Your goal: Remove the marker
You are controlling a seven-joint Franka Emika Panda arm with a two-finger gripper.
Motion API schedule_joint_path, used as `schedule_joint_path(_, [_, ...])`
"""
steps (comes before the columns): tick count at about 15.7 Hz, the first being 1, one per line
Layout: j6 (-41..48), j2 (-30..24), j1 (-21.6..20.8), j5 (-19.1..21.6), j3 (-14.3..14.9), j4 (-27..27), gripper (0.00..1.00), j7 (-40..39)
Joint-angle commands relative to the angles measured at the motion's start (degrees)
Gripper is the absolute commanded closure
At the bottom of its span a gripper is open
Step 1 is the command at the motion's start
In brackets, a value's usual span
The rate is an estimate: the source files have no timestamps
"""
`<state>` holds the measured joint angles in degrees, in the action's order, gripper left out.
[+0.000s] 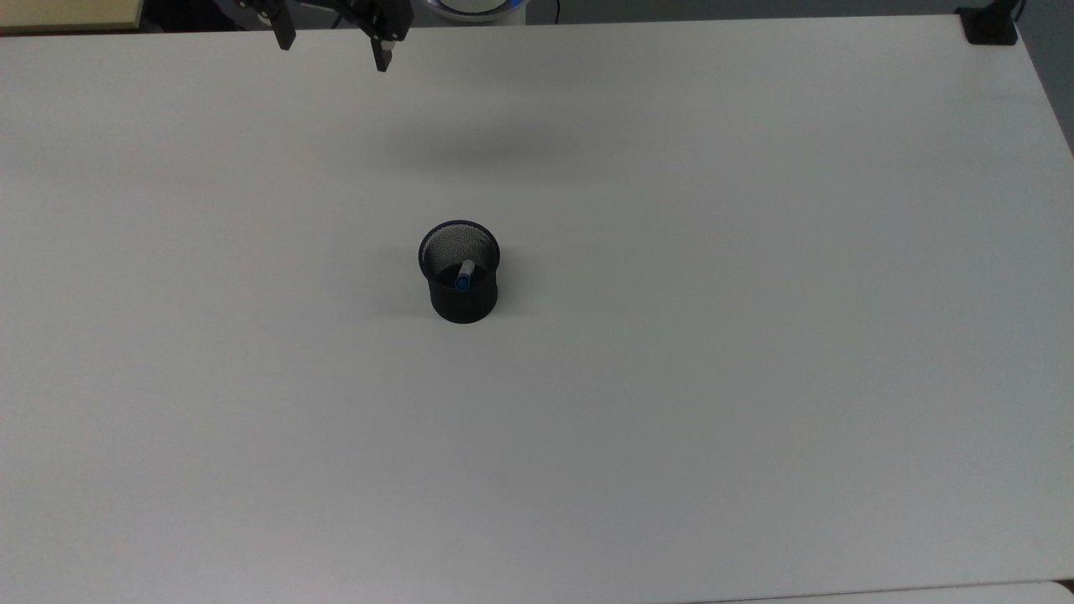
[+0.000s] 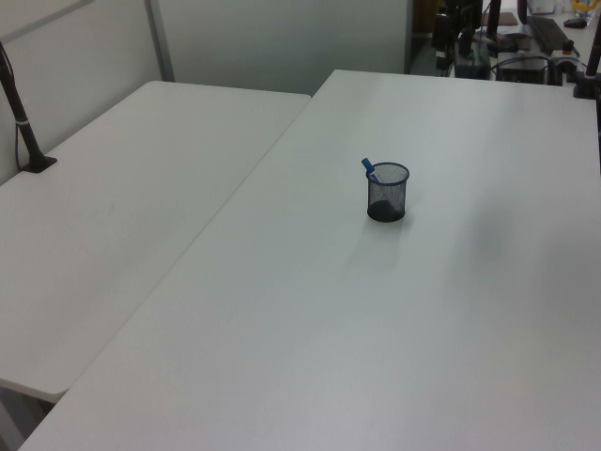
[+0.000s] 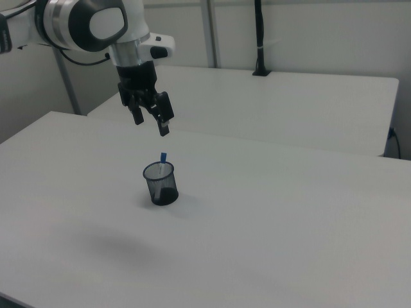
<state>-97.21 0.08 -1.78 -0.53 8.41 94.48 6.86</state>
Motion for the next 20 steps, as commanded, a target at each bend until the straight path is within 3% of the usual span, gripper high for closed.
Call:
schedule_joint_path(1, [0.1, -0.1, -0.1, 1.3, 0.1, -0.3, 0.00, -1.5])
schedule_joint_path(15, [0.1, 1.5, -1.0, 1.4, -0.6, -0.2, 0.00, -1.5])
schedule_joint_path(20, [0.0, 6.3, -5.1, 2.5, -0.7, -0.1, 0.00, -1.6])
